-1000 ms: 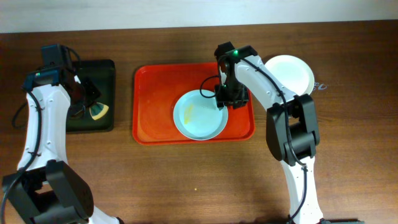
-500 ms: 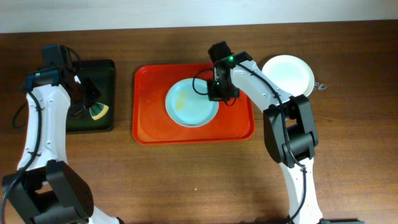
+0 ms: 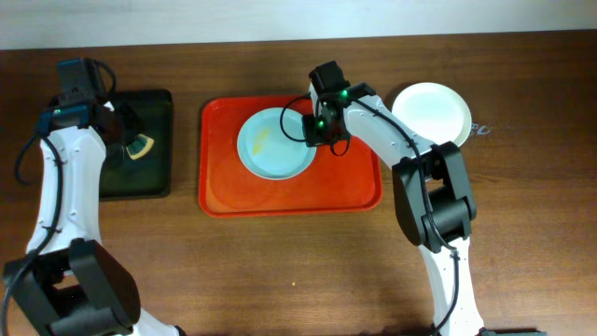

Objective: Clean dirty plates on tray and stack at the side
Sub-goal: 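Grasp the remaining blue plate rim with the right gripper and drag it left, then scrub the blue plate with the left-held sponge while the right gripper holds it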

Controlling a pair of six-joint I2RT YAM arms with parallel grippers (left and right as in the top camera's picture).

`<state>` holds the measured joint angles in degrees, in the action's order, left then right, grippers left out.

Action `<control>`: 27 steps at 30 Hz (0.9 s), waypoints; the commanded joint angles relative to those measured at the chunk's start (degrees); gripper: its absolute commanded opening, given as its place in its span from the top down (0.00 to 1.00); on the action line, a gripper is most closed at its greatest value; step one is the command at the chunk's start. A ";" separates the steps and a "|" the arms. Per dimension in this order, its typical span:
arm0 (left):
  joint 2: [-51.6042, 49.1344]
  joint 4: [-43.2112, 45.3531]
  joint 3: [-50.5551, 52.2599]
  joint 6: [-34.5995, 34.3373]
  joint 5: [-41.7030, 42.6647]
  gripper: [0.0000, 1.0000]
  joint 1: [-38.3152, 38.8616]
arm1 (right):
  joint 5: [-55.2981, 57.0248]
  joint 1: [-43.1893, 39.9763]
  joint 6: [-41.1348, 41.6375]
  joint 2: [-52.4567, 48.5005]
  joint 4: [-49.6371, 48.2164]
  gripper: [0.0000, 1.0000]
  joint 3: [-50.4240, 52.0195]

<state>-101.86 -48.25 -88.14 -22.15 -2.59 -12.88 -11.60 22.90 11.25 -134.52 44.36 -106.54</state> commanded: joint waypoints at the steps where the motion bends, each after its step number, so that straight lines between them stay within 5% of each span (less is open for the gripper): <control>1: -3.93 1.88 0.15 -0.50 -0.90 1.00 -0.17 | -2.40 2.19 -2.45 -0.85 1.92 0.95 2.34; 3: -6.03 3.41 0.15 -0.52 -0.92 1.00 -0.31 | -4.31 1.44 6.47 -0.85 2.27 0.87 2.34; 4: -7.06 4.35 0.15 -0.52 -0.94 1.00 -0.46 | -7.08 1.03 8.94 -0.85 2.29 0.67 2.34; 5: -8.11 5.46 0.15 -0.52 -1.66 1.00 -0.90 | -10.45 0.68 9.42 -0.85 2.23 0.24 2.34; 7: -9.51 7.39 0.15 -0.50 -4.00 1.00 -2.29 | -12.24 0.33 9.40 -0.85 2.56 0.01 2.36; 10: -12.57 8.85 0.15 -0.52 -4.13 1.00 -4.15 | -13.42 0.94 9.38 -0.85 2.78 0.04 2.40; 12: -15.23 10.34 0.15 -0.52 -4.09 1.00 -4.33 | -11.69 1.22 10.05 -0.85 3.10 0.37 2.40; 20: -23.82 14.21 0.15 -0.52 -4.31 1.00 -4.39 | -1.57 1.25 17.16 -0.87 7.26 0.37 2.40; 27: -15.30 10.01 -2.21 -0.11 -0.70 1.00 -4.44 | 5.51 3.02 20.81 -0.87 7.26 0.48 2.78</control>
<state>-123.37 -36.67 -88.95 -22.13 -6.42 -17.12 -12.47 25.08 30.13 -133.05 51.11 -105.69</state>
